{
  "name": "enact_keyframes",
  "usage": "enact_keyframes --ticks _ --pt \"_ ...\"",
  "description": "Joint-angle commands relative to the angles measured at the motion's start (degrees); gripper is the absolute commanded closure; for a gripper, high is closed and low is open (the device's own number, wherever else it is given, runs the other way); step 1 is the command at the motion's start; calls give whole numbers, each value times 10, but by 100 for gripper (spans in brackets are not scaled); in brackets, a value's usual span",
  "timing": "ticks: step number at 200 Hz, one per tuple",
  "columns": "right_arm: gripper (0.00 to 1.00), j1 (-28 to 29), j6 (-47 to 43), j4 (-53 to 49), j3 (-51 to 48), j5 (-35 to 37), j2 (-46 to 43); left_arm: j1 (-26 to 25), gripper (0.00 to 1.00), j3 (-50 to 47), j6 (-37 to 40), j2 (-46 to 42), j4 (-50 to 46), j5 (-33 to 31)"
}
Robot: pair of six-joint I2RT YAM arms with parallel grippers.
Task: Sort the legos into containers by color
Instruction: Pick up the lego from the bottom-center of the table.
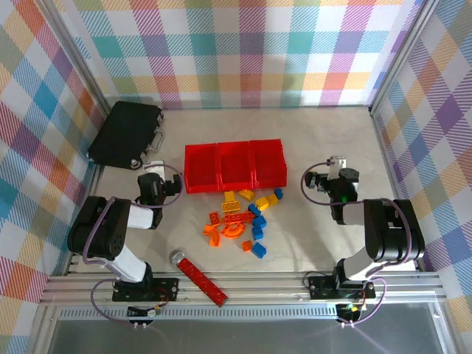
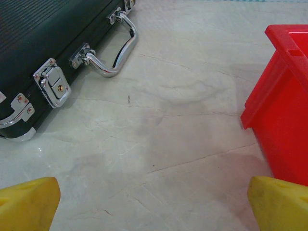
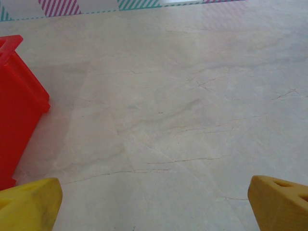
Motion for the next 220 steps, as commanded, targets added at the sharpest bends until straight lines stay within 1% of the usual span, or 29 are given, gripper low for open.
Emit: enact_keyframes --ticks 1,12,30,155,169,196,211,220 --pt "1 4 -4 6 10 -12 -4 4 0 5 -3 -12 1 7" --pt "1 4 -4 6 10 -12 -4 5 0 6 -4 -12 1 7" --pt "1 4 -4 6 11 -12 -4 14 0 10 -7 -12 -8 27" --pt "1 3 -2 5 11 -12 -4 14 0 8 -7 -13 -4 28" --pt "1 3 -2 6 10 -13 -5 13 0 15 1 -17 -20 48" --pt "1 3 -2 6 10 -13 -4 13 0 16 2 -20 -25 49" --pt "1 3 3 1 11 2 -15 12 0 19 3 -34 -38 42" --pt "1 3 12 -41 20 23 -50 8 1 29 2 -57 -79 23"
